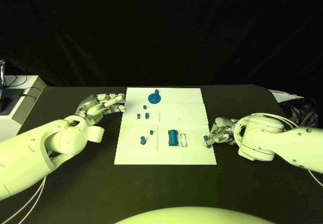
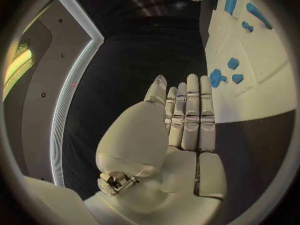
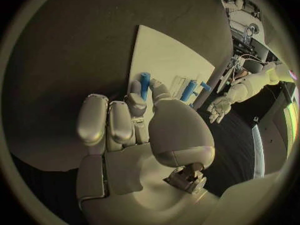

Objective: Assemble the parts on the task board

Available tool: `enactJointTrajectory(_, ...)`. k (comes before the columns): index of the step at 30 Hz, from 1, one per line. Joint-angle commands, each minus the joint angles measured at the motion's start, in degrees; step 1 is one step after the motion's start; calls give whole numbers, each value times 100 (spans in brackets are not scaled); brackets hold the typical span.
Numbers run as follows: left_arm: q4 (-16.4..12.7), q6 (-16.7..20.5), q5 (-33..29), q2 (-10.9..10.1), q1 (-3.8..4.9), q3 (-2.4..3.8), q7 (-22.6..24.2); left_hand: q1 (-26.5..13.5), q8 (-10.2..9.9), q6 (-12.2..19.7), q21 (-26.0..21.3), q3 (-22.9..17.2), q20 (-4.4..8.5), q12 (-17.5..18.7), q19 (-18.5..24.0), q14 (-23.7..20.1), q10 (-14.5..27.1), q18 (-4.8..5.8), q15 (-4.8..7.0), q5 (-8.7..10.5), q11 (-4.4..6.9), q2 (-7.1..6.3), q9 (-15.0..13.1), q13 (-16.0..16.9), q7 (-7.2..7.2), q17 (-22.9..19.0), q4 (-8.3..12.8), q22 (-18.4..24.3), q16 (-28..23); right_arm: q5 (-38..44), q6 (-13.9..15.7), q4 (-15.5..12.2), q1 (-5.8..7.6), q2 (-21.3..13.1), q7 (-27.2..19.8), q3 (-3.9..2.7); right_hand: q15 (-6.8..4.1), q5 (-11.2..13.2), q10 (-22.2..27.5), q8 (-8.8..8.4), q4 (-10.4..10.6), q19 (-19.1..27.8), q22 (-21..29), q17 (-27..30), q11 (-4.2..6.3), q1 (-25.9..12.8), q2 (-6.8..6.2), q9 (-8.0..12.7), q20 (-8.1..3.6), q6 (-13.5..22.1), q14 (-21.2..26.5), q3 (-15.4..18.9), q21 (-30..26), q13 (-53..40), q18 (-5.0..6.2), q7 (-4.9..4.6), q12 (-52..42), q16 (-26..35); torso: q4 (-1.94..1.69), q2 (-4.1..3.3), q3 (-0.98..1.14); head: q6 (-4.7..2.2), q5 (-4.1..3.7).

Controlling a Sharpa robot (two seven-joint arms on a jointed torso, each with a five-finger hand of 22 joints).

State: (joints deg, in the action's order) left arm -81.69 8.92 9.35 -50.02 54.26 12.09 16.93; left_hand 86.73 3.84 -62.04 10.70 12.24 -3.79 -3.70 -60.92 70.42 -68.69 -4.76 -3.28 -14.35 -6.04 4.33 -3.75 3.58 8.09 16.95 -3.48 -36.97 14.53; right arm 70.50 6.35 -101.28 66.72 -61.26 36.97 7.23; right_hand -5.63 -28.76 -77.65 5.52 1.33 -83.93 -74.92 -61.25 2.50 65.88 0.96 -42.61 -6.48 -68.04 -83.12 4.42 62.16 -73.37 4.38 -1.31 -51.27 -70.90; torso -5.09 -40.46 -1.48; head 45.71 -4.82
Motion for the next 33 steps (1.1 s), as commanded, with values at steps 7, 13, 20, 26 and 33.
enactJointTrajectory(7,-14,-96,-4,-10,-8,4,11,-23,-10,11,-1,-12,-13,7,21,-44,39,46,3,17,11,26,5,-3,29,-8,-44,14,-18,295,-112,124,-55,99,35,27,-50,105,70,-112,-702,-327,-824,25,34,135,-124,171,-40,167,3,-1762,-77,29,-45,-17,89,50,1,-1,1,0,17)
enactJointTrajectory(13,-18,-96,-4,-16,-9,4,2,-22,-9,14,-3,-14,-14,7,17,-45,42,45,1,20,9,22,5,-3,33,-10,-57,25,-18,282,-103,135,-65,115,-40,32,12,37,100,-154,-1154,-316,-824,14,-30,58,-145,172,15,313,6,-2525,-88,65,-20,-180,131,63,1,-1,1,0,15)
enactJointTrajectory(20,-22,-100,-4,-21,-9,4,-10,-29,-10,18,-5,-12,-16,6,17,-46,44,45,0,19,8,21,5,-3,35,-11,-66,30,-19,18,0,92,-68,117,-143,32,35,-17,131,-166,-1311,-310,-828,-2,-63,-34,-116,467,45,314,10,-2916,-62,66,1,-258,117,65,0,-1,4,-4,21)
enactJointTrajectory(26,-24,-99,-4,-25,-10,4,-17,-30,-12,29,-7,-12,-17,7,17,-48,53,45,-1,18,4,19,6,-3,40,-12,-72,34,-20,-291,301,20,-67,100,-248,32,30,-34,132,-145,-1359,-307,-829,-12,-56,-95,-143,523,45,258,7,-3151,-43,73,7,-253,95,69,2,1,2,-7,36)
enactJointTrajectory(33,-26,-99,-4,-31,-11,4,-22,-30,-12,29,-7,-12,-17,7,17,-48,53,45,-1,18,4,19,6,-3,40,-12,-72,34,-20,-497,534,-141,-20,49,-347,29,26,-87,124,-138,-1397,-307,-831,-16,-51,-104,-163,504,39,232,6,-3244,-26,80,6,-250,82,72,3,-1,1,-3,49)
